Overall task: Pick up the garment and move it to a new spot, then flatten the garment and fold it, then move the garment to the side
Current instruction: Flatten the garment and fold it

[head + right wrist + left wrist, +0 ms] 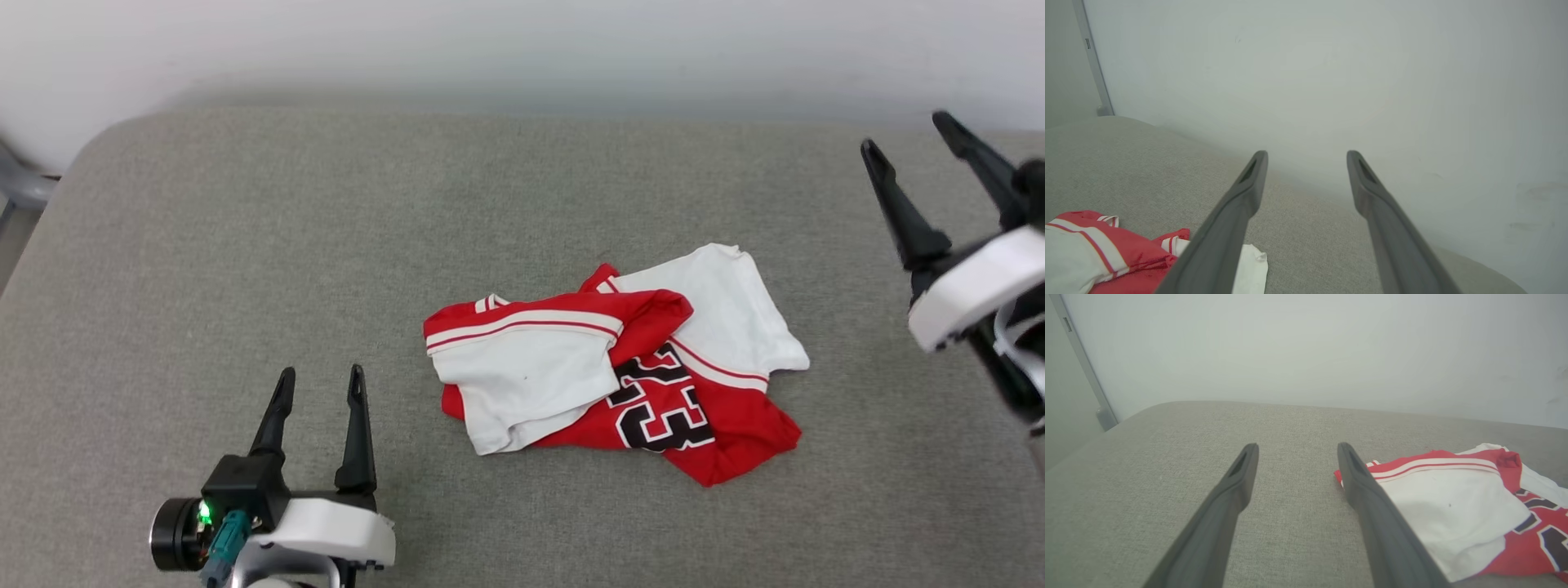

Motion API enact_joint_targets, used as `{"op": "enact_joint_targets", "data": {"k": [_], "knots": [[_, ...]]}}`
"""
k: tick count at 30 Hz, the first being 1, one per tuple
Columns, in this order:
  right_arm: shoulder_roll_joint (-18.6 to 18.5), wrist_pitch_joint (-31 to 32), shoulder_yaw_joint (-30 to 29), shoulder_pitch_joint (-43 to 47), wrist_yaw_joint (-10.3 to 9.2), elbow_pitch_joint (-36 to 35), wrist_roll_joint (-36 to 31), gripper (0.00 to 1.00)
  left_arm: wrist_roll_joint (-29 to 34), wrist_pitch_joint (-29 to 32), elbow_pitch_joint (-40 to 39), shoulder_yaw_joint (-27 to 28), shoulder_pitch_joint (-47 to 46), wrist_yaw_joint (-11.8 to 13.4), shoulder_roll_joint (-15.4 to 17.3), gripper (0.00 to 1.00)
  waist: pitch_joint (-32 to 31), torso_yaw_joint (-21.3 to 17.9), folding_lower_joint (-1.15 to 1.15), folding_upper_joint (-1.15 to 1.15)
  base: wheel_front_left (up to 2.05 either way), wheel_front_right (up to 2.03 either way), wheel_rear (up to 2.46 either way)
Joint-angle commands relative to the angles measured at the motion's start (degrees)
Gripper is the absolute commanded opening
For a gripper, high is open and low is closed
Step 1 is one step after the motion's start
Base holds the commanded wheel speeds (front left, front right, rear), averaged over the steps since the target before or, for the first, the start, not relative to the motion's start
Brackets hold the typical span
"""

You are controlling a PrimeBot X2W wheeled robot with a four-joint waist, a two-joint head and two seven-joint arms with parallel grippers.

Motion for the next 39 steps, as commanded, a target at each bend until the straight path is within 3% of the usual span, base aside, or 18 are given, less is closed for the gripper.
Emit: {"op": "enact_joint_targets", "data": {"k": [1, 5, 6, 7, 8, 14, 18, 23, 29, 31, 39], "knots": [[-3.85, 7.35, 4.74, -5.21, -0.05, 0.21, 2.42, 1.0, -0.25, -0.15, -0.48, -1.02, -2.16, -0.26, -0.01, 1.0, 2.54, 1.61, 0.01, 0.0, 0.0, 0.0, 0.0], [-8.94, 19.7, 13.35, -11.45, -0.05, 1.47, 7.46, 1.0, -0.77, -0.15, -0.82, -2.3, -3.89, 0.24, -0.03, 1.0, 5.09, 3.12, 0.01, 0.0, 0.0, 0.0, 0.0], [-12.39, 30.96, 20.4, -16.02, -0.05, 2.08, 12.64, 1.0, -1.24, -0.15, -1.1, -2.99, -5.02, 0.72, -0.02, 1.0, 7.17, 4.16, 0.01, 0.0, 0.0, 0.0, 0.0], [-13.28, 34.28, 22.39, -17.63, -0.05, 2.18, 14.5, 1.0, -1.44, -0.15, -1.19, -3.3, -5.4, 0.83, -0.02, 1.0, 7.76, 4.48, 0.01, 0.0, 0.0, 0.0, 0.0], [-13.28, 34.28, 22.39, -17.63, -0.05, 2.18, 14.5, 1.0, -1.44, -0.15, -1.19, -3.3, -5.4, 0.83, -0.02, 1.0, 7.76, 4.48, 0.01, 0.0, 0.0, 0.0, 0.0], [-15.97, 48.38, 31.33, -25.32, -0.05, 4.87, 21.61, 1.0, -2.63, -0.15, -1.63, -5.22, -7.89, 1.81, -0.03, 1.0, 11.76, 6.5, 0.01, 0.0, 0.0, 0.0, 0.0], [-15.34, 50.91, 34.92, -28.6, -0.05, 8.6, 22.15, 1.0, -3.42, -0.15, -1.67, -6.5, -9.53, 2.09, -0.01, 1.0, 14.1, 7.83, 0.01, 0.0, 0.0, 0.0, 0.0], [-14.25, 49.35, 38.8, -28.51, -0.04, 13.66, 23.16, 1.0, -4.18, -0.15, -1.51, -7.79, -11.14, 2.66, -0.02, 1.0, 16.05, 9.12, 0.01, 0.0, 0.0, 0.0, 0.0], [-14.61, 47.06, 45.49, -26.65, 0.06, 14.96, 25.27, 1.0, -4.52, -0.15, -1.12, -7.81, -11.62, 3.33, -0.02, 1.0, 16.08, 9.06, 0.01, 0.0, 0.0, 0.0, 0.0], [-14.92, 44.38, 46.3, -27.83, 0.06, 14.82, 25.43, 0.0, -4.57, -0.15, -0.86, -7.57, -11.58, 3.35, -0.02, 1.0, 15.43, 8.71, 0.01, 0.0, 0.0, 0.0, 0.0], [-16.42, 31.27, 48.96, -32.97, -0.06, 8.48, 27.26, 0.0, -4.0, -0.15, -0.25, -6.51, -9.28, 3.24, 0.0, 1.0, 10.48, 6.61, 0.01, 0.0, 0.0, 0.0, 0.0]]}}
